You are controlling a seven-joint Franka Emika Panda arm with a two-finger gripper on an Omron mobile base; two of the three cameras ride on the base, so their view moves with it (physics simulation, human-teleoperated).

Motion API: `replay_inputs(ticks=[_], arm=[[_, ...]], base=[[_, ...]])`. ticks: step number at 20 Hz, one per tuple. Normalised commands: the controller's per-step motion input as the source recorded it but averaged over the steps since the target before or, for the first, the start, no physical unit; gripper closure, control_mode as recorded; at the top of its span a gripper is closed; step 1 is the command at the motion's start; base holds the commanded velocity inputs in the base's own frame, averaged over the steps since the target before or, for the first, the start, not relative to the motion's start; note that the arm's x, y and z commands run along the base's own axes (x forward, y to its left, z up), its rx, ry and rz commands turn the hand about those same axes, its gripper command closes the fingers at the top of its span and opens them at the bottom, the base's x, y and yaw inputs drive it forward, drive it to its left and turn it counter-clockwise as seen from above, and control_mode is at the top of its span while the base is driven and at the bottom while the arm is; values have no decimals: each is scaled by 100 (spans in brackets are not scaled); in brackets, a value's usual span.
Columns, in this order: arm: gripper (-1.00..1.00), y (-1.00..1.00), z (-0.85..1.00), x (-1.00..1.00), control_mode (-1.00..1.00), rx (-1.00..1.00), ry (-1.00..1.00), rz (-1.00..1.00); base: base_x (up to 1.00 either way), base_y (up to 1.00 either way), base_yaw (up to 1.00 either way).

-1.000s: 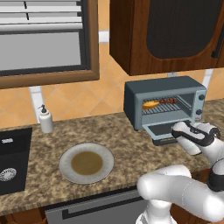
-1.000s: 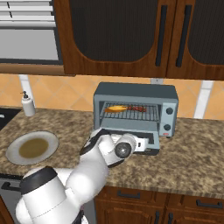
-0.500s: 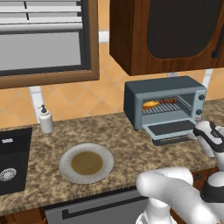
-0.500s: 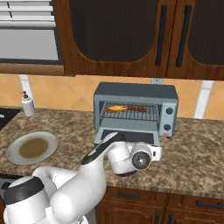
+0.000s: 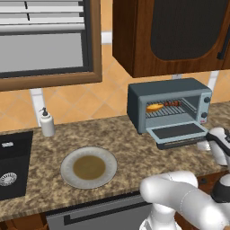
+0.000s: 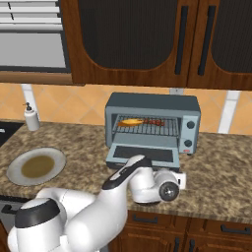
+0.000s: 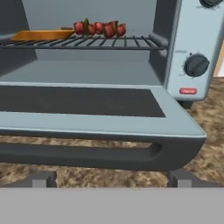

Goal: Pick up the kebab skewer and baguette bread, and place them inside the toaster oven. Close the toaster oven door and start by setting the timer.

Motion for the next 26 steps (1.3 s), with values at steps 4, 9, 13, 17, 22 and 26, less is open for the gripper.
replay_inputs(ticks=[4,9,13,17,22,26], arm=[[-100,0,-5,0,-100,0,2,0],[-100,1,-11,0,-100,0,5,0],[-100,2,-4,0,-100,0,8,0],[-100,4,-2,0,-100,0,6,0],[-100,1,-2,5,-100,0,2,0],[-100,0,-26,14,-100,0,0,0]], base=[[0,0,0],[0,0,0],[0,0,0],[0,0,0],[0,0,0],[0,0,0]])
